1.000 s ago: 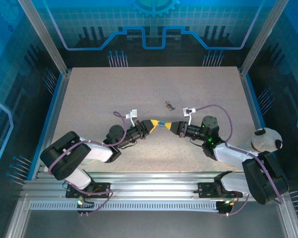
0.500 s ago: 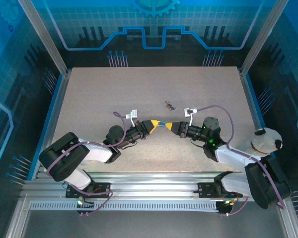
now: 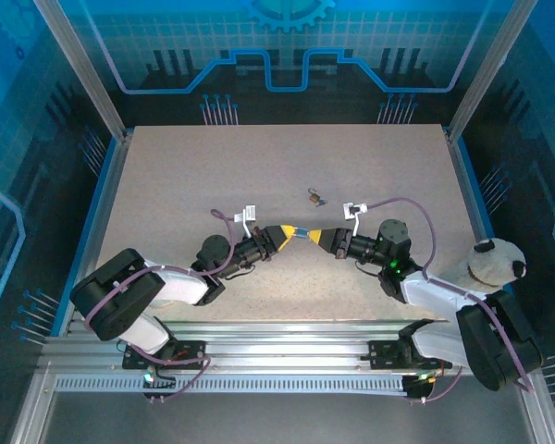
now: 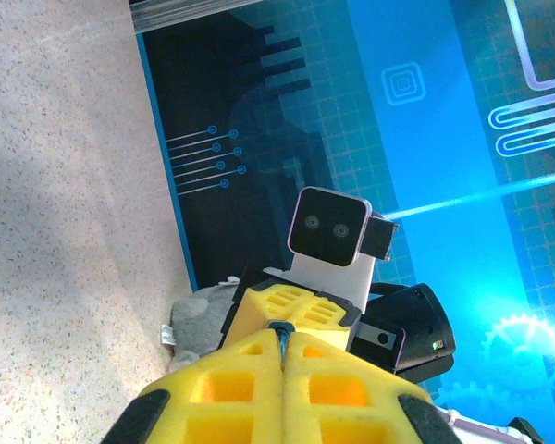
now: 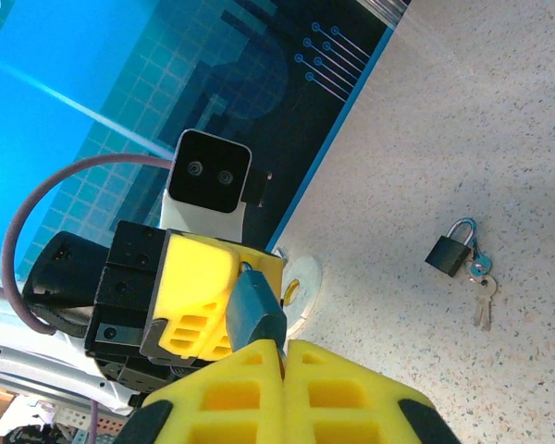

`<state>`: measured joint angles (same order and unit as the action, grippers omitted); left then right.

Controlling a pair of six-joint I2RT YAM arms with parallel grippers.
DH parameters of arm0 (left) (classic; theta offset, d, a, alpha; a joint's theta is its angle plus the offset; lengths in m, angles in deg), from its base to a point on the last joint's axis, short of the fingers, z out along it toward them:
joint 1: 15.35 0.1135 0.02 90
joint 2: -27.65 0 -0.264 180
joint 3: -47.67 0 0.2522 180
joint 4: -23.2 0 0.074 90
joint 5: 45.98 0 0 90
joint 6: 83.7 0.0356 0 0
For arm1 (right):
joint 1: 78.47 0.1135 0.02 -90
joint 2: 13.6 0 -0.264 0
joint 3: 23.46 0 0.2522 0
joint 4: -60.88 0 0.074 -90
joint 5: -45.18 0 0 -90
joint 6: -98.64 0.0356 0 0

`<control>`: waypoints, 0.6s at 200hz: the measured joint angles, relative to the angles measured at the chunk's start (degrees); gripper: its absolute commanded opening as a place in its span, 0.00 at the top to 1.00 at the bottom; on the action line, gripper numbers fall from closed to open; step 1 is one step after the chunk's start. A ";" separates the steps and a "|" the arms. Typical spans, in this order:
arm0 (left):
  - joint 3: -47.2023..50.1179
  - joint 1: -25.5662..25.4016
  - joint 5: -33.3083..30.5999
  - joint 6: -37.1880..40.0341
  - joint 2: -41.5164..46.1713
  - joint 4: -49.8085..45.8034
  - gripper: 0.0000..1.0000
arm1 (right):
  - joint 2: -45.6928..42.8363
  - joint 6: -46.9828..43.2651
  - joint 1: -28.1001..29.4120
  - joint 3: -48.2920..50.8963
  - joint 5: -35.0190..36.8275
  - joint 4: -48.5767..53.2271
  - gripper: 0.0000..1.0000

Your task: Lock with the key

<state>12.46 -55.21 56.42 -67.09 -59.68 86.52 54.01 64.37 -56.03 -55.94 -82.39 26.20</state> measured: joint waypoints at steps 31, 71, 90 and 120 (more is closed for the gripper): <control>0.17 -0.07 -0.22 0.02 0.63 -0.09 1.00 | -0.35 0.11 0.00 0.04 0.00 -0.28 1.00; 0.81 -0.07 -1.49 0.22 1.66 -0.13 1.00 | -0.57 0.72 -0.02 0.66 0.59 -1.11 1.00; 1.03 -0.02 -2.16 0.24 2.08 -0.24 1.00 | -0.57 1.07 -0.07 0.90 0.81 -1.73 1.00; 1.03 0.07 -3.06 0.24 2.62 -0.11 1.00 | -0.57 1.33 -0.24 1.18 1.11 -2.21 1.00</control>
<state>13.49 -55.14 53.36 -66.85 -57.06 86.41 53.44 65.70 -56.28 -54.76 -81.27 23.99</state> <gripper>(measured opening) 0.046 0.039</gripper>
